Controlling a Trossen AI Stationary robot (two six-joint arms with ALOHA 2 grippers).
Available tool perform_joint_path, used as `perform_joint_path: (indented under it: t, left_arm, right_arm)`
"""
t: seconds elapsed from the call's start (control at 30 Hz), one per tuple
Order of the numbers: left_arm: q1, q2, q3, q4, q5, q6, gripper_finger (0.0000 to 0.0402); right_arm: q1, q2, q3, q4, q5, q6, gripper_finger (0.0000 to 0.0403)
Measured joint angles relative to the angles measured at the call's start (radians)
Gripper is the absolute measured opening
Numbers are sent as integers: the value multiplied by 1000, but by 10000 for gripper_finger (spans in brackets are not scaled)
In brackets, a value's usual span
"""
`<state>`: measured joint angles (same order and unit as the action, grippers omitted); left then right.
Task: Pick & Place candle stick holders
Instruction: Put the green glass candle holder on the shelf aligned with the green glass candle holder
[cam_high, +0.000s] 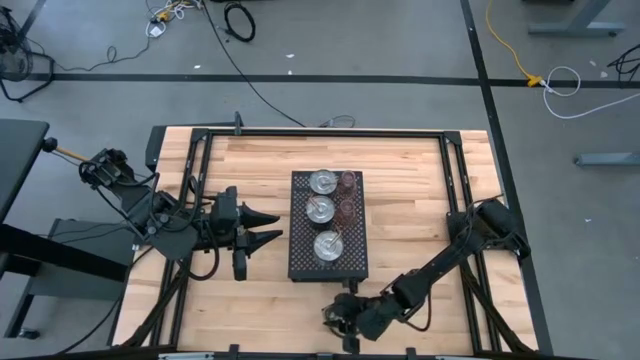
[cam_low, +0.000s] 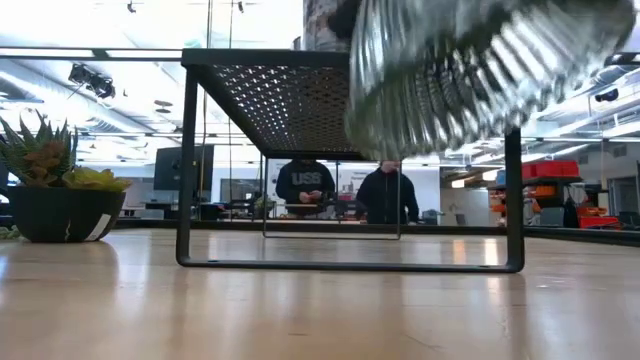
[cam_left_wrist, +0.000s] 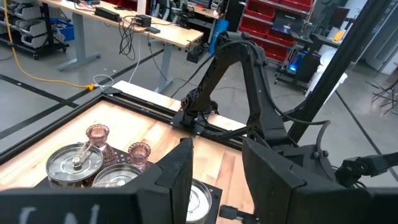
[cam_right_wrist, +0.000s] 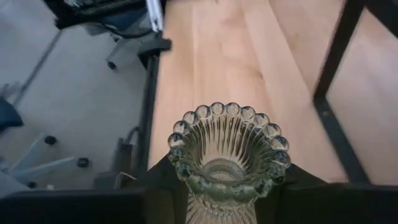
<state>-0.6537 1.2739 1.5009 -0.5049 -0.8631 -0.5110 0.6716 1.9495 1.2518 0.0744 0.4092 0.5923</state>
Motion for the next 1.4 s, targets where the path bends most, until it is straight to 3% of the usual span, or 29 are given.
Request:
perform_joint_path:
  t: [0.23, 0.9, 1.1, 1.4]
  left_arm:
    - [0, 0, 0, 0, 0, 0, 142]
    - [0, 0, 0, -2, 56, 1, 142]
    - [0, 0, 0, -2, 56, 2, 142]
    - [0, 0, 0, -3, 56, 2, 142]
  right_arm:
    - [7, -18, -2, 1, -27, 80, 116]
    - [33, -96, -2, 48, 48, 141, 116]
    - [52, -166, -2, -43, 114, 159, 116]
    - [56, -299, -2, -322, 244, 211, 116]
